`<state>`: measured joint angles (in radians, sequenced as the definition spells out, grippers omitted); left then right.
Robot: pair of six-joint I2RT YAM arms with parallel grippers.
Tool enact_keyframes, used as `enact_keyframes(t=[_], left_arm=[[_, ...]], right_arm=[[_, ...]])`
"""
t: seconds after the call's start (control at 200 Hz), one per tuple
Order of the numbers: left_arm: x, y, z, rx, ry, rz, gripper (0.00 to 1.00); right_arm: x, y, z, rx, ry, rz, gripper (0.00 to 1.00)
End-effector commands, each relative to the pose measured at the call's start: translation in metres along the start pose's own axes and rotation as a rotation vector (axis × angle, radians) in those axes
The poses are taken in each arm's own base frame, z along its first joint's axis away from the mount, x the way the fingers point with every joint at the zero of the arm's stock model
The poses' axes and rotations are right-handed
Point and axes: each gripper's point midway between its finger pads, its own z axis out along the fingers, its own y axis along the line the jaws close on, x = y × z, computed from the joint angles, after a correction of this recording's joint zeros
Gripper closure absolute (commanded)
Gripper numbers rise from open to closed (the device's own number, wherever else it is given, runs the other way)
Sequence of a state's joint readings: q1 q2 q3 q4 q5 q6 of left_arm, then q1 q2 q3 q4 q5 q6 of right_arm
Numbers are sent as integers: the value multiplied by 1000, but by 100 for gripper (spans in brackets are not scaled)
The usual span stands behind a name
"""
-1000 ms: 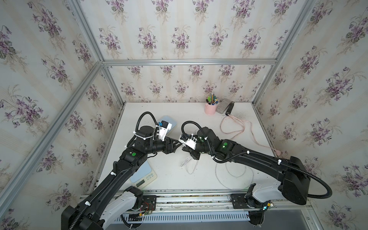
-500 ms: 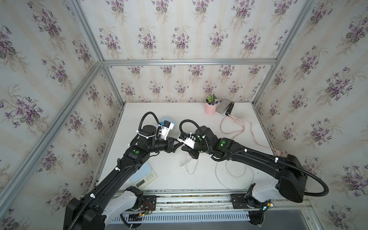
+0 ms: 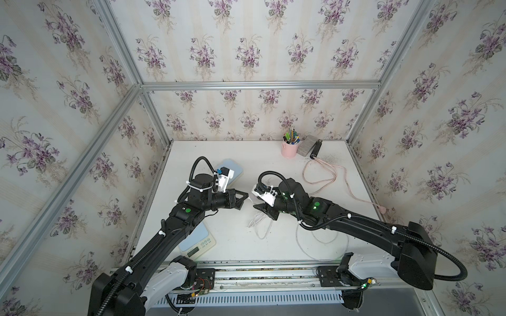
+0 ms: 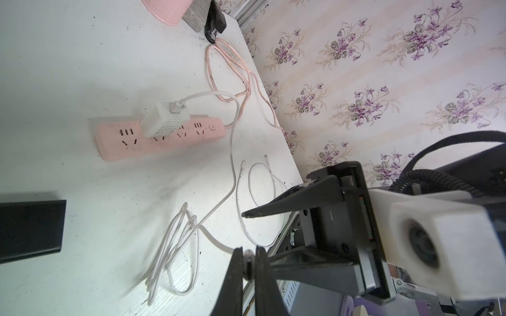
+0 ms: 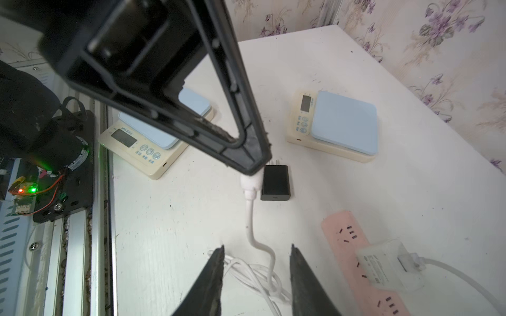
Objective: Charge the electronic scale
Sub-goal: Pick up the charging cable from the center of the board.
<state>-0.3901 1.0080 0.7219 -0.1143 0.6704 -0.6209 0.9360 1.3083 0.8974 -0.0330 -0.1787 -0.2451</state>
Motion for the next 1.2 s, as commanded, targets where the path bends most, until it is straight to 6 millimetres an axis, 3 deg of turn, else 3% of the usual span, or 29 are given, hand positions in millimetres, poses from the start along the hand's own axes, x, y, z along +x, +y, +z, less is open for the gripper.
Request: enact_keyframes(t=[0.0,0.42,0.57,0.649,0.799,0.839,0.924,0.954,1.049,1.194], left_arm=[[-5,-3,0,18,-15,-38,100],[-14,-5,6,51,-42,-71,100],[-15,-5,7,60,-46,-79,100],[-16,-6,7,62,-49,-80,100],[-17,-5,6,59,-59,-79,100],[-20,-3,4,43,-73,-72,92],[-29,12,-6,-48,-117,-54,58],[-34,20,-11,-94,-139,-51,51],[-52,55,-28,-263,-185,-58,46],[-90,111,-43,-454,-205,-112,46]], right_arm=[[-29,-10,-5,59,-122,-58,62],[-38,-6,12,13,-122,-116,73],[-33,-7,17,12,-99,-112,85],[-31,-8,20,19,-89,-109,100],[-31,-12,21,32,-81,-103,100],[-32,-13,22,36,-75,-99,100],[-29,-21,28,67,-33,-74,100],[-24,-23,34,72,-1,-65,100],[-9,-32,59,82,127,-27,100],[21,-49,115,89,343,45,100]])
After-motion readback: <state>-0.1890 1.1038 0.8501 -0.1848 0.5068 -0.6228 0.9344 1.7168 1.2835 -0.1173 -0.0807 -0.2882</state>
